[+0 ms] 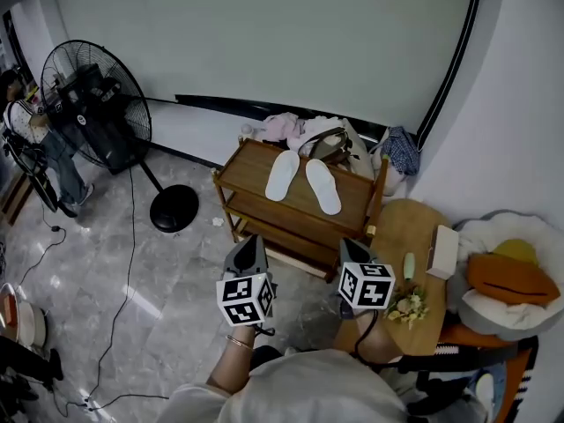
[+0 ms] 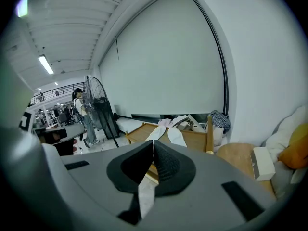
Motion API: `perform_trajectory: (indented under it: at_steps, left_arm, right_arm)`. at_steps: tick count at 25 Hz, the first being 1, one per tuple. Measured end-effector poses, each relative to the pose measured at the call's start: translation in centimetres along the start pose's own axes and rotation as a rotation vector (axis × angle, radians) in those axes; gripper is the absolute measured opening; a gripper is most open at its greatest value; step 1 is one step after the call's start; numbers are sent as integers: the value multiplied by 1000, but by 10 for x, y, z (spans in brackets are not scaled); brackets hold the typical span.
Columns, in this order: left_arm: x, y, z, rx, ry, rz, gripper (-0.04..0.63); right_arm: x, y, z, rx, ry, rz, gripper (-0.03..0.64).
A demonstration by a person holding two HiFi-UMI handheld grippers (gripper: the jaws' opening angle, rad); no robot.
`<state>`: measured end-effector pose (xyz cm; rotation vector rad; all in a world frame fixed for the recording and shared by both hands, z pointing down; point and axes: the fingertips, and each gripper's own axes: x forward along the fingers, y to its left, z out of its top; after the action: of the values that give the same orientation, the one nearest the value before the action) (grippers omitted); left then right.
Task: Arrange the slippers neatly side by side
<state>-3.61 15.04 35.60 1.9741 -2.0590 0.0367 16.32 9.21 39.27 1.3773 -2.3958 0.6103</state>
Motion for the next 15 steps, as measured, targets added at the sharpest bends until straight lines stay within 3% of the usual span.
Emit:
perform_trajectory:
  at_steps: [8, 15]
  left_arm:
    - [16, 16, -13, -22, 34, -2, 17]
    - [68, 31, -4, -18, 26, -60, 17]
  right_arm:
    - [19, 0, -5, 3, 29, -17, 34]
    - [56, -5, 15, 11, 12, -69, 34]
